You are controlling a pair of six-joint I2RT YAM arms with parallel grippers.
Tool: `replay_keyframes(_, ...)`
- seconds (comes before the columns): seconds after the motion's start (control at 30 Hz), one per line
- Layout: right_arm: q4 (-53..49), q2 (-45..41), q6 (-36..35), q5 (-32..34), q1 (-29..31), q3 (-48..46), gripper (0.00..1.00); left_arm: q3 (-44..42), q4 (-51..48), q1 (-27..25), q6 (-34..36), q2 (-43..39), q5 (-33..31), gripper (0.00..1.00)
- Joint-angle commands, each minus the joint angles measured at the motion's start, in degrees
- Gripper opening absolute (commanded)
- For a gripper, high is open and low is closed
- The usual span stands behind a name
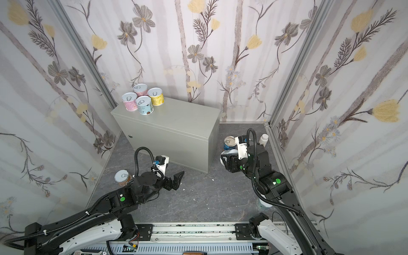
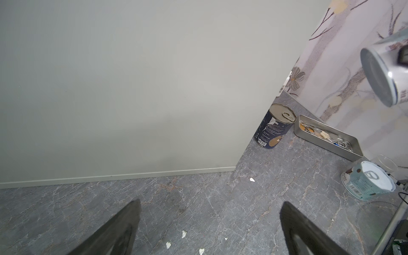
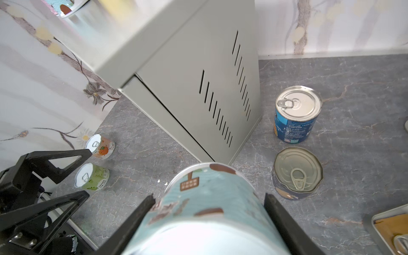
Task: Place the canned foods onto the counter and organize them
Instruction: 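Lift the light-blue can with right gripper up over the cabinet top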
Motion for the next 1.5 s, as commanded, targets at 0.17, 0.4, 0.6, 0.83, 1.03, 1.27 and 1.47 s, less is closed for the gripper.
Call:
replay_keyframes(0.17,-6.1,7.7,-6.7,-1.4,0.0,16.2,0.57,-1.3,0.3,-0.1,-1.7,-1.0,1.0,1.0)
replay_keyframes(0.4,-8.5,15.6,-8.2,-1.2,0.4,27.9,0.58,-1.8,-0.4,0.0,-2.6,-1.6,1.9,1.0)
replay_keyframes(0.6,-11.7,23.4,-10.8,0.4,2.5,37.4,0.57,-1.4,-2.2,0.0,-2.8,-2.3,2.5,1.0)
replay_keyframes(0.83,-19.8,34.8,-14.5,2.3,4.6,51.1,0.57,-1.6,-3.0,0.0,-3.2,-2.1,2.2,1.0)
replay_keyframes(1.03,-24.4,42.6,-16.7,3.0,7.0,59.6,0.57,-1.0,-3.2,0.0,-2.9,-1.5,2.3,1.0)
replay_keyframes(1.27,-25.0,46.7,-16.7,2.7,7.8,63.8,0.58,-0.6,-3.9,0.0,-2.8,-1.5,2.3,1.0)
replay_keyframes(1.47,-26.3,49.6,-17.2,3.5,8.7,66.0,0.63,-0.6,-4.0,0.0,-2.5,-1.1,2.5,1.0)
